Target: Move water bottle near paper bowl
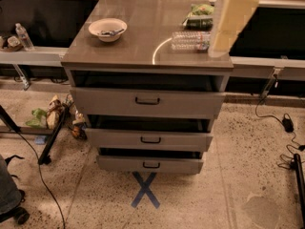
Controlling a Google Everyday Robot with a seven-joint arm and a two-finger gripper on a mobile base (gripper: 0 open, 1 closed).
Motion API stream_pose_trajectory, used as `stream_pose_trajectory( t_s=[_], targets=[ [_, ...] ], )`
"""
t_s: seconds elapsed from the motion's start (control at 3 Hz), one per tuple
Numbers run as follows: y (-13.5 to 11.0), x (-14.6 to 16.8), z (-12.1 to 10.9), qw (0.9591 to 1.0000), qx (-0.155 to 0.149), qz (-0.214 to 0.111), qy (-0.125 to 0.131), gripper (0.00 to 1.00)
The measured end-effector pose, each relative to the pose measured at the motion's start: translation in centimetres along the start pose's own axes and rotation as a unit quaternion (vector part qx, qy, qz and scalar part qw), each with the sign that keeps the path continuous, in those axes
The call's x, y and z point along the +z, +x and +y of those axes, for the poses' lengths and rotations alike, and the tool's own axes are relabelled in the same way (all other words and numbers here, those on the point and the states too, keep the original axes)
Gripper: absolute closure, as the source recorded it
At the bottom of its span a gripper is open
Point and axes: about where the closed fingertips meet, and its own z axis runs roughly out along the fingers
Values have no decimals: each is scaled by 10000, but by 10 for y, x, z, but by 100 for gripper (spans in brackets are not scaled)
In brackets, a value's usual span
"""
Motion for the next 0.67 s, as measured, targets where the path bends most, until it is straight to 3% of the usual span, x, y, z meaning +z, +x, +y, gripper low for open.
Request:
stream_pose_trajectory(
  t_s=[0.33, 0.67],
  targets=[
    [-2, 85, -19, 9980, -349, 298, -440, 0],
    [3, 88, -19, 9980, -311, 322, -450, 0]
  ],
)
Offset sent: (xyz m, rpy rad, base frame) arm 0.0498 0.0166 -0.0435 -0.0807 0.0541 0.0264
